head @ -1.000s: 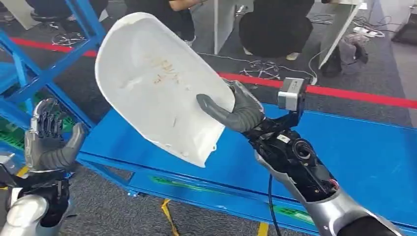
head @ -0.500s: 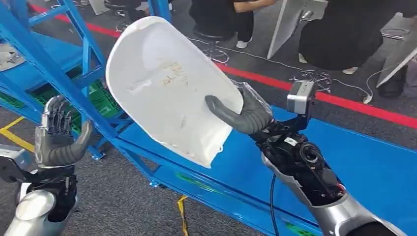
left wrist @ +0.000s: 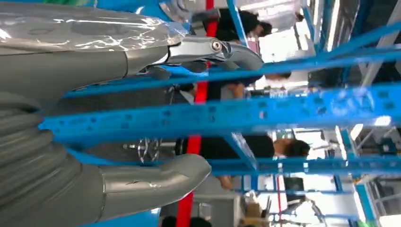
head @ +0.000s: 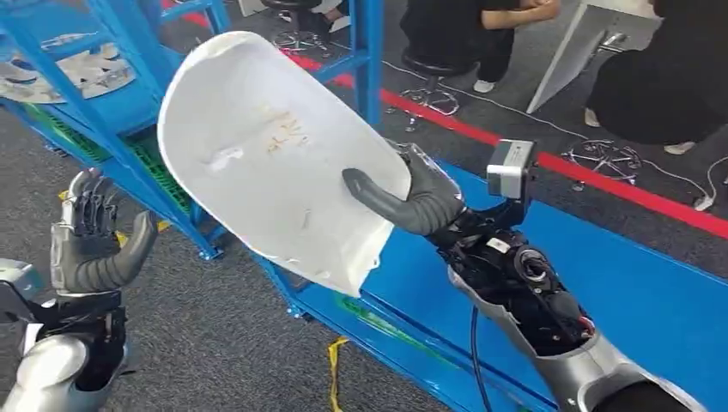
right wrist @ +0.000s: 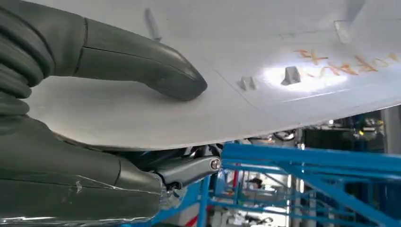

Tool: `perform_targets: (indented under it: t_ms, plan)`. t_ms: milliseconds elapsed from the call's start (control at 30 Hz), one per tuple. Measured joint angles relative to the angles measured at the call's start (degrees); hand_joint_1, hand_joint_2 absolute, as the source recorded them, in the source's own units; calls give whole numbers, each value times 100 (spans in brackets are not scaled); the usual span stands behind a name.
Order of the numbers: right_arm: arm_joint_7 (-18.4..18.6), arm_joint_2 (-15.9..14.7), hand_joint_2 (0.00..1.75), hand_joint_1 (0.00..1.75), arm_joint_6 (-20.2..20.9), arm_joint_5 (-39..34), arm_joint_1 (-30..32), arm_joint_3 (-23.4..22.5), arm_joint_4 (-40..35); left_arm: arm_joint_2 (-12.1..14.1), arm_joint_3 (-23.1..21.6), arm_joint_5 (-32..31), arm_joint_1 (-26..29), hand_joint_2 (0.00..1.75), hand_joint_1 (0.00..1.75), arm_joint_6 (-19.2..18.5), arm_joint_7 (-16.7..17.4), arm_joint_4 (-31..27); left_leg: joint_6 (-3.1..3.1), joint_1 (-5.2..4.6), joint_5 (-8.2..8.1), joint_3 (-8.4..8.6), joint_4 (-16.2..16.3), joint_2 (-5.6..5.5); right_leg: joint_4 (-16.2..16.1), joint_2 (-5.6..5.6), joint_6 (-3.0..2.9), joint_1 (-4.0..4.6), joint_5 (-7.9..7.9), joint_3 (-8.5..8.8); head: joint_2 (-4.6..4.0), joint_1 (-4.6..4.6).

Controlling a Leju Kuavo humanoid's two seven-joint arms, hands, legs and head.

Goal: Take the parts from the cabinet and place them on the table.

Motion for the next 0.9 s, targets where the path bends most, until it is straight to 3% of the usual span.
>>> perform_targets:
  t_ms: [33,67,100,133,167,200,233,267,300,333,367,400,433,533,567,600,633,667,700,733,767,800,867,900]
  plan:
    - [4,0,175,175,7,0,-4,0,-2,-2,0,0,-6,175,0,-4,0,0,29,12,9,19,-26,-74,-2,-73,34,-6,-27,35,0,0]
    - [7,0,175,175,9,0,-4,-2,-9,-9,0,0,-8,175,0,-11,0,0,55,65,22,69,-58,-130,46,54,78,-50,-94,-15,0,13]
    - [9,0,175,175,13,-2,-3,-4,-9,-9,0,-2,-36,175,0,-26,-7,0,100,62,11,83,-59,-182,276,304,86,-54,-236,-79,0,29]
    - [7,0,175,175,13,-20,-4,-4,-18,-18,0,-2,-48,175,0,-26,-2,4,128,62,10,90,-56,-235,706,460,91,-71,-446,-277,0,66]
    - [13,0,175,175,26,-20,7,-2,-17,-28,0,-2,-53,175,0,-33,-2,4,131,61,7,91,-55,-311,1237,532,101,-68,-658,-546,0,99]
    - [15,0,175,175,31,-20,25,-2,-17,-35,0,0,-48,175,0,-44,-2,9,135,55,4,90,-53,-385,1750,568,115,-65,-821,-825,0,118]
    - [15,0,175,175,31,-20,44,-4,-17,-44,0,0,-45,175,0,-46,-2,18,140,49,1,95,-51,-474,2048,579,118,-65,-848,-1023,0,138]
    - [20,0,175,175,28,-20,58,-4,-17,-44,0,0,-46,175,0,-50,-4,24,139,48,-2,105,-48,-561,1991,581,106,-65,-708,-1053,0,146]
    - [20,0,175,175,28,-20,62,-4,-17,-46,0,0,-48,175,0,-50,-7,24,137,48,-5,118,-45,-646,1677,596,85,-66,-453,-955,0,157]
    - [20,0,175,175,31,-20,61,-4,-17,-48,0,0,-50,175,0,-50,-9,24,132,49,-14,136,-37,-724,1171,636,62,-66,-136,-760,0,177]
    - [20,0,175,175,33,-20,61,-4,-17,-59,0,0,-51,175,0,-53,-13,24,116,54,-27,160,-33,-810,567,771,36,-68,193,-508,0,199]
    - [20,0,175,175,33,-20,65,-4,-17,-63,0,0,-51,175,0,-50,-15,26,98,73,-37,143,-34,-857,224,1137,5,-92,238,-357,0,205]
    - [20,0,175,175,33,-20,69,-4,-22,-66,0,0,-71,175,0,-53,-15,31,70,56,-29,97,3,-951,86,1221,10,-121,230,-277,0,151]
    - [22,0,175,175,31,-20,71,-4,-24,-72,0,-2,-51,175,0,-55,-20,37,-52,136,34,37,-47,-1159,53,1041,-23,-62,206,-242,0,223]
    - [17,0,175,175,31,-20,63,-4,-28,-68,0,-2,-56,175,0,-55,-22,37,-72,96,12,21,-30,-1134,-26,944,-62,-143,235,-190,0,209]
    - [22,0,175,175,39,-20,65,0,-31,-68,2,-4,-70,175,0,-55,-28,37,-100,57,-100,-36,121,-724,-66,849,-86,-123,251,-156,0,179]
    - [15,0,175,175,37,-20,61,-2,-33,-70,2,-2,-94,175,0,-55,-30,39,-127,63,-308,-226,489,-478,-71,762,-118,-110,251,-150,0,83]
    - [13,0,175,175,37,-22,68,-4,-33,-70,0,-2,-101,175,0,-53,-33,42,-155,80,-527,-484,992,-376,-71,671,-126,-101,245,-149,0,63]
    - [20,0,175,175,37,-20,74,-2,-33,-74,0,-2,-91,175,0,-53,-33,46,-177,97,-699,-740,1466,-347,-71,579,-136,-97,236,-152,0,55]
    - [20,0,175,175,37,-20,78,-2,-33,-72,2,-2,-82,175,0,-55,-33,59,-203,115,-783,-933,1814,-334,-70,490,-140,-99,231,-155,0,39]
    - [20,0,175,175,37,-20,82,-2,-33,-72,2,0,-76,175,0,-55,-33,70,-224,137,-721,-992,1873,-316,-70,403,-133,-107,222,-152,0,22]
    - [20,0,175,175,37,-20,82,-2,-31,-72,0,0,-77,175,0,-53,-33,79,-241,160,-534,-879,1616,-295,-70,326,-123,-112,211,-145,0,9]
    - [17,0,175,175,50,-31,82,-2,-31,-72,0,0,-85,175,0,-53,-33,79,-257,174,-27,-296,518,-130,-68,184,-77,-130,176,-105,0,-4]
    - [15,0,175,175,63,-33,82,-2,-31,-72,2,0,-98,175,0,-48,-39,81,-251,168,121,2,-3,157,-63,129,-41,-120,151,-73,0,-24]
